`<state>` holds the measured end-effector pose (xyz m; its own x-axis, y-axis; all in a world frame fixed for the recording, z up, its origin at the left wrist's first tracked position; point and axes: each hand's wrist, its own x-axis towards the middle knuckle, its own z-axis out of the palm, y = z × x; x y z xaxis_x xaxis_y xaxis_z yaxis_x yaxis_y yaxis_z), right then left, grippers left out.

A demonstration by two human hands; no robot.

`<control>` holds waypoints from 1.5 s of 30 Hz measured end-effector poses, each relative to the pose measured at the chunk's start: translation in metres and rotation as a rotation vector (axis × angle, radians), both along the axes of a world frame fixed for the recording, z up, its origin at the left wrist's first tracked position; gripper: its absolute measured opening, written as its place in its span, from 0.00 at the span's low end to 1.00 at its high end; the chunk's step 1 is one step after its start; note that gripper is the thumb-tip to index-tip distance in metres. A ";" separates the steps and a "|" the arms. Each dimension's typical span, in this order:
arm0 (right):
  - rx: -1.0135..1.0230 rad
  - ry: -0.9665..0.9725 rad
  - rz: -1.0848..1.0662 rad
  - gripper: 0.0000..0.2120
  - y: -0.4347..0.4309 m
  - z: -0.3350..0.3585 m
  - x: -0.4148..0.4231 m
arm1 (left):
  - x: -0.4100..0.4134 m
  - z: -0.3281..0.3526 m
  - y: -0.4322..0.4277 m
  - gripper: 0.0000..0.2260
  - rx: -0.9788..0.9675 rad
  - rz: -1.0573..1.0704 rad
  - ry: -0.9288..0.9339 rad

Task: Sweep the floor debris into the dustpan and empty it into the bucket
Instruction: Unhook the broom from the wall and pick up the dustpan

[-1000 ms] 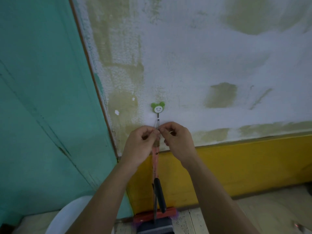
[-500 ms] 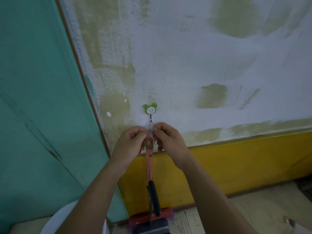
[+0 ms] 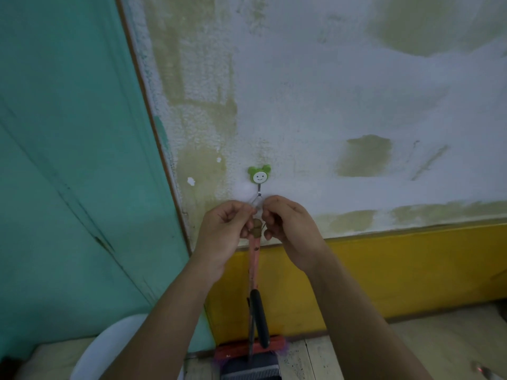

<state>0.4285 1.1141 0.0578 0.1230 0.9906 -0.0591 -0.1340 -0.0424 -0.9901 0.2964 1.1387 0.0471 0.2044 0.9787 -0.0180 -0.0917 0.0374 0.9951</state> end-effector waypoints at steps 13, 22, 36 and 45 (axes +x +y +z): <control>0.064 0.054 0.050 0.11 -0.010 0.027 -0.002 | -0.003 0.017 -0.005 0.11 0.090 -0.047 -0.083; 0.071 0.043 0.037 0.14 -0.031 0.044 0.000 | -0.004 0.022 -0.020 0.11 0.151 -0.142 -0.037; 0.071 -0.001 -0.132 0.10 -0.061 0.056 -0.010 | -0.013 0.002 -0.040 0.04 0.117 -0.168 0.095; 0.105 -0.111 -0.212 0.10 -0.080 0.049 -0.024 | -0.023 -0.058 -0.059 0.09 -0.108 -0.226 0.345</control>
